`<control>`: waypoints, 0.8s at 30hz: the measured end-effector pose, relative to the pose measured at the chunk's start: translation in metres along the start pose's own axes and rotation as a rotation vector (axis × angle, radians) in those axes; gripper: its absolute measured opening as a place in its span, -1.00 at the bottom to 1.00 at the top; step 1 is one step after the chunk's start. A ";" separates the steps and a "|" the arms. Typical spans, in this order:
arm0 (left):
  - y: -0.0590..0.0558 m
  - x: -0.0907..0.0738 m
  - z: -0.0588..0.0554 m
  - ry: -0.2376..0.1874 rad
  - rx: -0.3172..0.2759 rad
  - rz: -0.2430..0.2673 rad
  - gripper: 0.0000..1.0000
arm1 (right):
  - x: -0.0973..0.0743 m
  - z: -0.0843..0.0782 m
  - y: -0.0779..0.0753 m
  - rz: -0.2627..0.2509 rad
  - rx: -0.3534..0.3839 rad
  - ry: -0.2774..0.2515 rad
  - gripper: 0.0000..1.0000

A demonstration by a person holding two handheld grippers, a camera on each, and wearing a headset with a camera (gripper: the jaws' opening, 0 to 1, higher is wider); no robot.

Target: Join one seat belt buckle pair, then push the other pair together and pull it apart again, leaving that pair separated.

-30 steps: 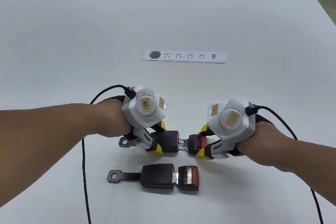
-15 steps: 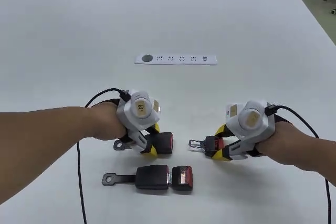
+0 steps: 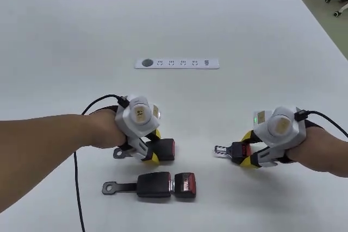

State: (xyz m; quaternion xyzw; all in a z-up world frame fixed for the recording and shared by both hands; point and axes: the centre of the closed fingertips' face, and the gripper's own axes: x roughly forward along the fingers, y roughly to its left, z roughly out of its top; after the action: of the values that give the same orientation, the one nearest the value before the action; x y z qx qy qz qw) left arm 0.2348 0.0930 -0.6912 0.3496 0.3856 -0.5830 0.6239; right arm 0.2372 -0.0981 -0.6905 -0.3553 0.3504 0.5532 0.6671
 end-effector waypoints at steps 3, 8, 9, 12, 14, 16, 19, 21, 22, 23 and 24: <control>0.000 -0.001 0.000 -0.006 0.010 0.002 -0.31 | 0.000 0.001 0.002 0.003 0.009 0.004 -0.35; 0.000 -0.001 0.002 0.000 0.037 0.008 -0.31 | 0.001 -0.001 -0.001 0.002 0.001 0.013 -0.34; 0.000 0.000 0.003 0.003 0.044 0.009 -0.31 | 0.002 -0.001 -0.002 0.001 0.000 0.013 -0.34; 0.005 0.003 -0.001 0.017 0.061 0.021 -0.28 | 0.001 -0.001 -0.002 -0.007 0.019 0.015 -0.33; 0.007 0.003 -0.001 0.026 0.067 0.033 -0.24 | 0.001 -0.001 -0.003 -0.020 0.030 0.010 -0.27; 0.007 0.002 0.000 0.034 0.065 0.043 -0.20 | 0.001 0.000 -0.006 -0.039 0.039 0.009 -0.20; 0.011 0.000 -0.002 0.053 0.078 0.065 -0.07 | 0.000 0.004 -0.006 -0.063 0.039 0.007 -0.12; 0.013 -0.010 0.000 0.040 0.084 0.105 -0.06 | -0.006 0.009 -0.006 -0.083 0.063 -0.023 -0.11; 0.012 -0.014 0.002 0.027 0.061 0.117 -0.05 | -0.010 0.014 -0.003 -0.086 0.074 -0.041 -0.12; 0.013 -0.017 0.002 0.013 0.058 0.130 -0.04 | -0.012 0.016 -0.002 -0.091 0.081 -0.050 -0.13; 0.014 -0.018 0.001 0.003 0.057 0.145 -0.02 | -0.016 0.019 0.000 -0.100 0.092 -0.058 -0.12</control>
State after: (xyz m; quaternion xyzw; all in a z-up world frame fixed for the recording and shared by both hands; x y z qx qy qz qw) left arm 0.2480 0.1010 -0.6748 0.3951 0.3434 -0.5464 0.6538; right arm 0.2361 -0.0896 -0.6670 -0.3249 0.3378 0.5124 0.7196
